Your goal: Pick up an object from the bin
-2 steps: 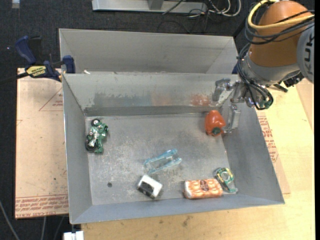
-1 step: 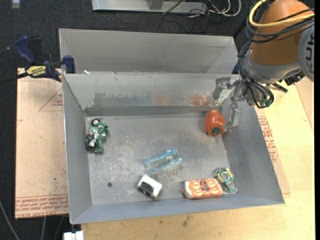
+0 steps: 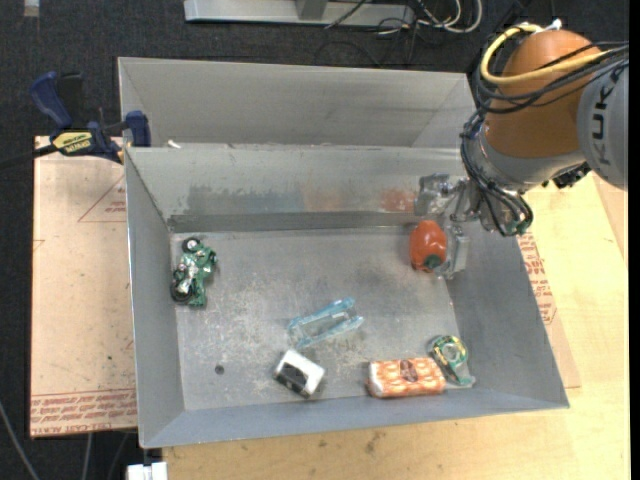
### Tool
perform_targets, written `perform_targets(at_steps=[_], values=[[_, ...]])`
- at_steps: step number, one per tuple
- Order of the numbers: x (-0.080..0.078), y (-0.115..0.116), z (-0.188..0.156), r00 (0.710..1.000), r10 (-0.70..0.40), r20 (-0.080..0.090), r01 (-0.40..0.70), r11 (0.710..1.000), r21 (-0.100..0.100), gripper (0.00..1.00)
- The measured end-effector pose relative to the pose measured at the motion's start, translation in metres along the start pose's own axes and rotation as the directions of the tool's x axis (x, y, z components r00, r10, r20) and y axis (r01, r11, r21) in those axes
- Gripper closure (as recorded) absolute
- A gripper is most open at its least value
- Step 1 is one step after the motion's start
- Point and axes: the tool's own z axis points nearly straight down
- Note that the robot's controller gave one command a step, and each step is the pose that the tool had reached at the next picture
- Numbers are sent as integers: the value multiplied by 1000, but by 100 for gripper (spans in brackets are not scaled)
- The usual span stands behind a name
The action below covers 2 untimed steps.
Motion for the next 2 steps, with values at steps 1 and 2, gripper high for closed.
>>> perform_targets(at_steps=[1, 2], values=[[8, -17, 44, 996, 89, -9, -89, 996, -2, 0], [-26, 15, 127, 999, -48, -7, 48, 999, -3, 100]])
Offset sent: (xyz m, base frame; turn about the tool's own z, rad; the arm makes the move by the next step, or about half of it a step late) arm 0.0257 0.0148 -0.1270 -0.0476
